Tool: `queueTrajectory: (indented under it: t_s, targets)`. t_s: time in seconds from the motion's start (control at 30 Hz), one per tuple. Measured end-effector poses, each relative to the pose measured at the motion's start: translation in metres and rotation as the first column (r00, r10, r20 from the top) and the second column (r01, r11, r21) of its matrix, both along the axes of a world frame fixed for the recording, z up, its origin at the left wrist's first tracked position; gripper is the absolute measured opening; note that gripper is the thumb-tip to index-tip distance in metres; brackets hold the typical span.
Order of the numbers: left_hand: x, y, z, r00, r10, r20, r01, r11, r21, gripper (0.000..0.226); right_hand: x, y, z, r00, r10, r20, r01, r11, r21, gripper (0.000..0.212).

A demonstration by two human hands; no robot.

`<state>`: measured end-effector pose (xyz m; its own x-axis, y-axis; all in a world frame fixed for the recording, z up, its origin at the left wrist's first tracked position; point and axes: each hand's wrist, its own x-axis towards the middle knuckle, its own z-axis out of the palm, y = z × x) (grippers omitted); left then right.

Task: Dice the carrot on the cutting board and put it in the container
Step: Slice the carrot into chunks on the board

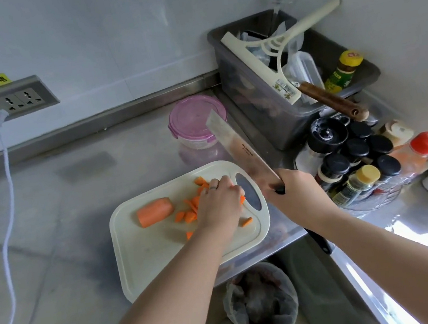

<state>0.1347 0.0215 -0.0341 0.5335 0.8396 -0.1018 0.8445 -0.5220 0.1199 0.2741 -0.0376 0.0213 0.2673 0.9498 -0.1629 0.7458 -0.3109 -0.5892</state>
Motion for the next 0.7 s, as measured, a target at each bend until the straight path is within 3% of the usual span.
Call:
queueTrajectory:
  t_s: [0.1, 0.17, 0.3, 0.5, 0.7]
  targets:
    - [-0.024, 0.000, 0.005, 0.977, 0.134, 0.166, -0.106, 0.980, -0.169, 0.027, 0.000, 0.001, 0.001, 1.000, -0.007, -0.002, 0.007, 1.000, -0.008, 0.032]
    - [-0.042, -0.003, 0.006, 0.979, 0.147, 0.140, -0.107, 0.960, -0.259, 0.031, -0.003, 0.001, 0.001, 1.000, 0.009, -0.007, -0.010, 1.000, -0.014, 0.033]
    - [-0.059, -0.014, 0.006, 0.999, 0.021, 0.037, -0.006, 0.938, -0.348, 0.034, -0.009, 0.002, -0.003, 0.998, 0.036, -0.045, -0.037, 0.999, -0.030, 0.027]
    - [-0.057, -0.021, 0.002, 0.981, -0.174, -0.085, 0.153, 0.966, -0.210, 0.027, -0.014, 0.005, -0.003, 0.996, 0.062, -0.066, -0.064, 0.997, -0.036, 0.023]
    - [-0.050, -0.026, 0.002, 0.958, -0.223, -0.181, 0.197, 0.969, -0.150, 0.024, -0.012, 0.002, -0.001, 0.995, 0.069, -0.069, -0.073, 0.995, -0.061, 0.023]
